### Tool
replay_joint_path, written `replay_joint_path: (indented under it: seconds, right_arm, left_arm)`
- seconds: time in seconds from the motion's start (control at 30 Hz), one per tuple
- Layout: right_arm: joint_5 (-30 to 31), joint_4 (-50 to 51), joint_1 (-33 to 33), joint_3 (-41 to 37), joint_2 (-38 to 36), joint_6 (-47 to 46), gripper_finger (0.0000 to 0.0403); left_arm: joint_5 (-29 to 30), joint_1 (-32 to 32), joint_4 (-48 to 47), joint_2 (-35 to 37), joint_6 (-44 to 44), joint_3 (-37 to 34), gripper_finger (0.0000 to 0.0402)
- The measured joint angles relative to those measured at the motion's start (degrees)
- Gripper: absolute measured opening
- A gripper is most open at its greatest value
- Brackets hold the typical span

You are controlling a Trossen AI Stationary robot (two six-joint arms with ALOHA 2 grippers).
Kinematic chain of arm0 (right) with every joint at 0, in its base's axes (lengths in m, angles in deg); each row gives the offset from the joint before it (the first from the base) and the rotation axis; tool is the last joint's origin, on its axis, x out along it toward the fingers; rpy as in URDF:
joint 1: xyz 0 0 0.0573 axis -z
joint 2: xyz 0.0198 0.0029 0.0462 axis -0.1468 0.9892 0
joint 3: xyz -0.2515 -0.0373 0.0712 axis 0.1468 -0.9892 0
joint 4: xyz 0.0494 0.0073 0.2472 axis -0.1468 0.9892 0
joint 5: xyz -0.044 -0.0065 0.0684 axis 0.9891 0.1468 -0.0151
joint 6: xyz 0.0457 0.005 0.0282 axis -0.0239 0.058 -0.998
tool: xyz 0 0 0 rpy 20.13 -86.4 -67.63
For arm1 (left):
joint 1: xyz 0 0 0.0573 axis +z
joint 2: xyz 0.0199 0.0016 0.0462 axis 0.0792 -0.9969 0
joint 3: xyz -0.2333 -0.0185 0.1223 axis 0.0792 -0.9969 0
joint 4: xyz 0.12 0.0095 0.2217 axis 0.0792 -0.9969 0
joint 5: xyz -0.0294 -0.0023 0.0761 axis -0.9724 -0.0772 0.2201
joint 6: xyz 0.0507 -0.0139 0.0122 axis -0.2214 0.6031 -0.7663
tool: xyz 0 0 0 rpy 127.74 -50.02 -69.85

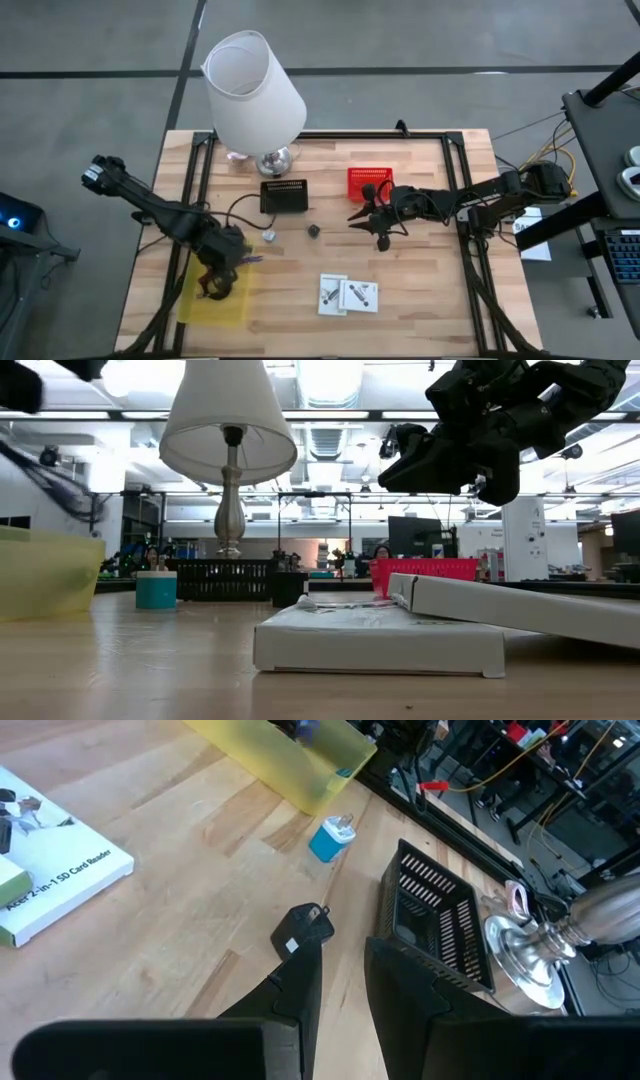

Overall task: Pick and place items into bin
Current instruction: Put the violet charger cable into the yellow bin

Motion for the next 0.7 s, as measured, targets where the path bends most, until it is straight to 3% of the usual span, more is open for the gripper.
replay_joint_path:
  seconds: [0.23, 0.43, 0.7]
  right_arm:
    - [0.00, 0.00, -0.01, 0.00, 0.00, 0.00, 0.0068]
    - [0.00, 0.00, 0.00, 0.00, 0.00, 0.00, 0.0068]
    - [0.00, -0.02, -0.01, 0.00, 0.00, -0.12, 0.0068]
  left_arm:
    - [-1.23, -0.04, -9.32, 0.07, 15.61, 3.17, 0.0002]
    - [-8.89, -0.09, -11.63, -0.51, 24.75, 2.58, 0.0003]
    - [-9.92, -0.07, -11.44, -0.78, 24.96, 2.54, 0.0036]
